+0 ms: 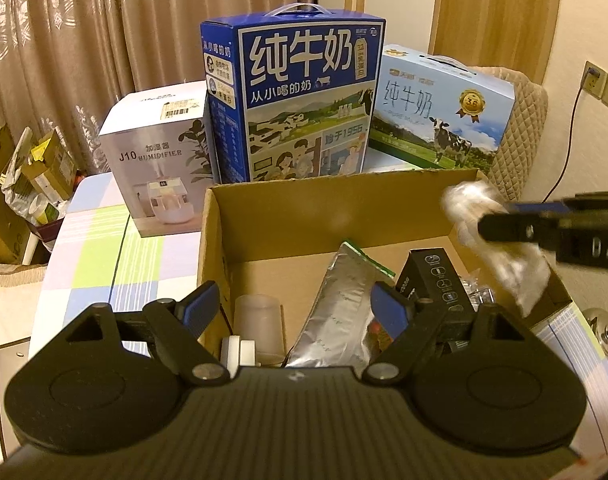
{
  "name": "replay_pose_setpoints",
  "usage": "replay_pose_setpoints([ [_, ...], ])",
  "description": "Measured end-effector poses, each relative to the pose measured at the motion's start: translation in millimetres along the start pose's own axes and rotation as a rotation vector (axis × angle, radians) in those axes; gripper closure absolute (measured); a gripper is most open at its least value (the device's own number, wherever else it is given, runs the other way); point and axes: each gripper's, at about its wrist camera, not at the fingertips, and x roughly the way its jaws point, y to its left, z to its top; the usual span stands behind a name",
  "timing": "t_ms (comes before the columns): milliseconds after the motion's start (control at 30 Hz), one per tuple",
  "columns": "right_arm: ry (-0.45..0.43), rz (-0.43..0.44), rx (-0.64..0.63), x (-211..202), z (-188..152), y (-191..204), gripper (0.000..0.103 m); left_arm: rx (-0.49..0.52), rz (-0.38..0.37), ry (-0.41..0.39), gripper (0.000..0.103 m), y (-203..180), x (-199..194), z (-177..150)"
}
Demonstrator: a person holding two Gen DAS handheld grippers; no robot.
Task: Organize objects
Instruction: 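Lower the cotton swab bag into the box and open the right tool, then withdraw both open tools from the box back over the table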
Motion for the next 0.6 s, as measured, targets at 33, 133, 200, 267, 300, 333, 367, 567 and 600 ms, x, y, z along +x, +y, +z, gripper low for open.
replay_pose_setpoints([
  [33, 0.0, 0.002, -0.001, -1.4, 0.2, -0.8, 0.038, -0.001, 0.001, 0.003, 0.024, 0.2, 0.2, -0.3],
  [133, 0.007, -0.024, -0.018, -4.6, -1.7, -0.6, 0.038, 0.003, 0.005, 0.004, 0.023, 0.9, -0.2, -1.9],
  [200, 0.021, -0.032, -0.009, -6.0, -4.2, -1.9, 0.038, -0.001, 0.006, 0.004, 0.022, 2.0, 0.0, -3.3],
  [267, 0.028, -0.039, -0.004, -8.3, -8.2, -2.5, 0.038, -0.011, 0.005, 0.006, 0.021, 3.1, 0.7, -5.1],
  [300, 0.031, -0.04, -0.002, -9.7, -10.2, -3.0, 0.038, -0.015, 0.004, 0.008, 0.02, 3.3, 1.1, -6.3],
  [333, 0.037, -0.044, 0.0, -11.4, -12.5, -3.4, 0.038, -0.017, 0.004, 0.009, 0.019, 2.9, 1.4, -7.4],
  [367, 0.043, -0.05, 0.001, -12.6, -14.4, -3.7, 0.038, -0.017, 0.003, 0.01, 0.018, 2.2, 1.2, -8.7],
  [567, 0.069, -0.064, 0.006, -25.8, -27.1, -3.3, 0.038, -0.018, 0.004, 0.01, 0.011, -1.3, -6.9, -15.6],
  [600, 0.073, -0.067, 0.007, -28.4, -28.8, -2.8, 0.038, -0.018, 0.005, 0.009, 0.01, -2.1, -9.6, -17.0],
])
